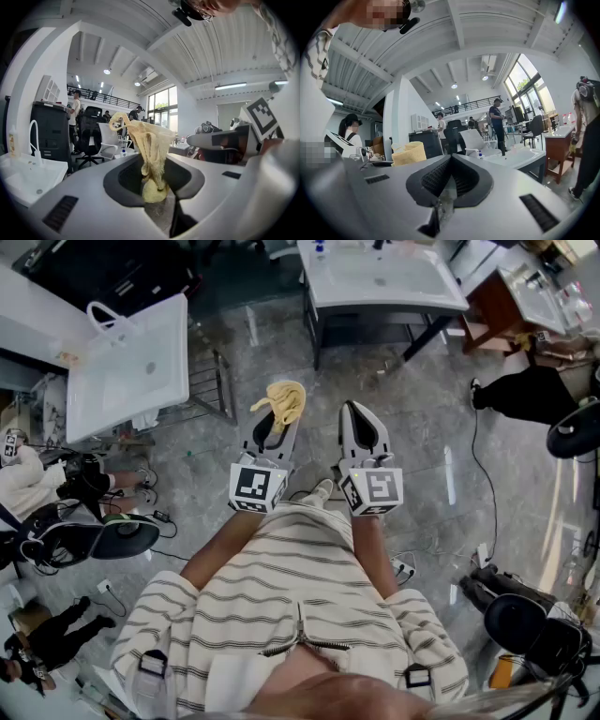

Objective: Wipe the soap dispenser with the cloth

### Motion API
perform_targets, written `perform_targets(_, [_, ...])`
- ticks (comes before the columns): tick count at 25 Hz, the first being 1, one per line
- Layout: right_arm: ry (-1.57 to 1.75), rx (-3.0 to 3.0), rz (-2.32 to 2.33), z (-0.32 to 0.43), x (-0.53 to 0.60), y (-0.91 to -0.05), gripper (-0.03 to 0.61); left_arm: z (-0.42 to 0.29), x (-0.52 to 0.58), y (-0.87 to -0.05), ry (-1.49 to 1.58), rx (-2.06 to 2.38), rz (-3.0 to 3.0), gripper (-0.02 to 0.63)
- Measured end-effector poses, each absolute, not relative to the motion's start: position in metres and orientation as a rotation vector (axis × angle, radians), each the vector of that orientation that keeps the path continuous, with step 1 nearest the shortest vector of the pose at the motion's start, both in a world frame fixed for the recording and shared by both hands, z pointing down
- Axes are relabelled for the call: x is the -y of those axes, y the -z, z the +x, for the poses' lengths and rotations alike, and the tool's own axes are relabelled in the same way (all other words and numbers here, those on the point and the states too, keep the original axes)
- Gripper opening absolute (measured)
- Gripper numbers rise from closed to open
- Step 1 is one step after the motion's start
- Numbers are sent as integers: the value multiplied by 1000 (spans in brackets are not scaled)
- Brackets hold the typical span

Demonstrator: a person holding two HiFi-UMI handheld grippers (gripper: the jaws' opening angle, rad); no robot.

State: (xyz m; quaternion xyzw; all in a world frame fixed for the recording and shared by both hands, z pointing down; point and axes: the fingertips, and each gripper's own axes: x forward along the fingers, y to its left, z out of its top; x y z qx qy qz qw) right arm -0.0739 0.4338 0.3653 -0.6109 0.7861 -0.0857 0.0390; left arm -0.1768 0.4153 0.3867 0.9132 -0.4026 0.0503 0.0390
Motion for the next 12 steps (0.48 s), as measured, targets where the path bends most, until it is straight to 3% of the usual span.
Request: perform_targets(12, [255,-2414,-1802,-17,-440,-366,-9,-121,-432,-385,-140,1299,2833,107])
